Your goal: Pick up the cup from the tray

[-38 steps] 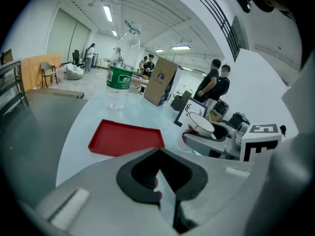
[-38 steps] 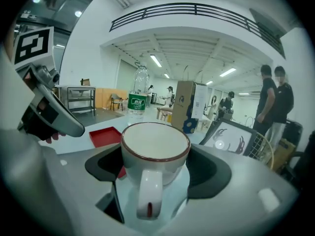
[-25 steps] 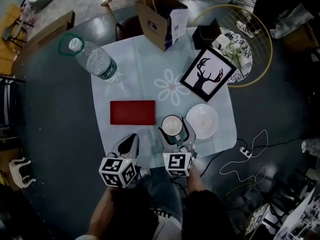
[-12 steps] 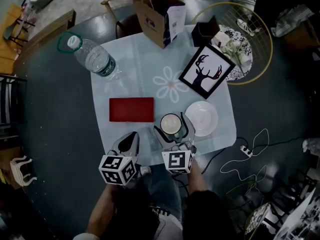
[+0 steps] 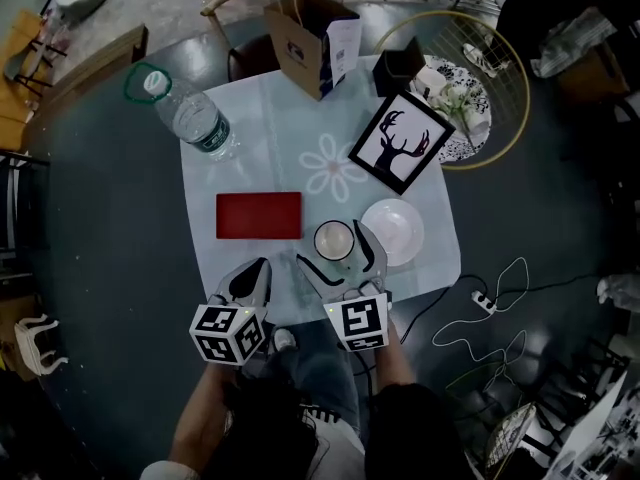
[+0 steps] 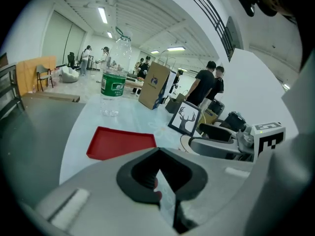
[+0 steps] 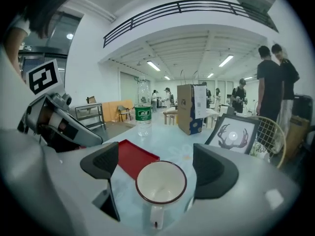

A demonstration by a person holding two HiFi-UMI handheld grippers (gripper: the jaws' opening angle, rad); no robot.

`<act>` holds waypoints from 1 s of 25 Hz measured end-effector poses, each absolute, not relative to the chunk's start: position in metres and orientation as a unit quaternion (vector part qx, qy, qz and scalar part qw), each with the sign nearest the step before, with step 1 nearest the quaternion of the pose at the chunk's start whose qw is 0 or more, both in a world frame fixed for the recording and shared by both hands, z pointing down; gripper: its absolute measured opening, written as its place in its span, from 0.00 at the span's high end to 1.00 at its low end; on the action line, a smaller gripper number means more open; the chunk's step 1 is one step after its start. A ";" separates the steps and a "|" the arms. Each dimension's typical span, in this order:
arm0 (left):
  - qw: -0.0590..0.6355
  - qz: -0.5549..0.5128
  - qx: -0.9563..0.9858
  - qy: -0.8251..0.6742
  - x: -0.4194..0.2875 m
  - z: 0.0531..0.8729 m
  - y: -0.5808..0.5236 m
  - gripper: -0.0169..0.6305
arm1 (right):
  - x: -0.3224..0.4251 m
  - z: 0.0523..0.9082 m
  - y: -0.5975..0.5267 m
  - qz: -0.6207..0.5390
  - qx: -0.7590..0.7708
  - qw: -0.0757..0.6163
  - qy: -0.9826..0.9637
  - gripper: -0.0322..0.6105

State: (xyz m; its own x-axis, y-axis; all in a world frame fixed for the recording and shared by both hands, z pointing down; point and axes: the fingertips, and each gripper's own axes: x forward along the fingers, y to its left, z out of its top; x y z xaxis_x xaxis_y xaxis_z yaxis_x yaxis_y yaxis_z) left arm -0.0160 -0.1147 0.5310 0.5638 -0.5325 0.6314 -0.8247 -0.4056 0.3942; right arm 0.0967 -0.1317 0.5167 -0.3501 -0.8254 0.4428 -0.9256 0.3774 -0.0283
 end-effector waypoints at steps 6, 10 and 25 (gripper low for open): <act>0.338 0.185 0.820 -0.424 -0.022 0.508 -0.118 0.97 | 0.103 0.495 -0.123 0.151 0.554 0.204 -0.793 0.43; 0.335 0.174 0.824 -0.423 -0.026 0.497 -0.113 0.97 | 0.107 0.483 -0.111 0.150 0.572 0.214 -0.778 0.60; 0.314 0.124 0.849 -0.406 -0.026 0.448 -0.097 0.97 | 0.102 0.450 -0.079 0.157 0.603 0.219 -0.751 0.91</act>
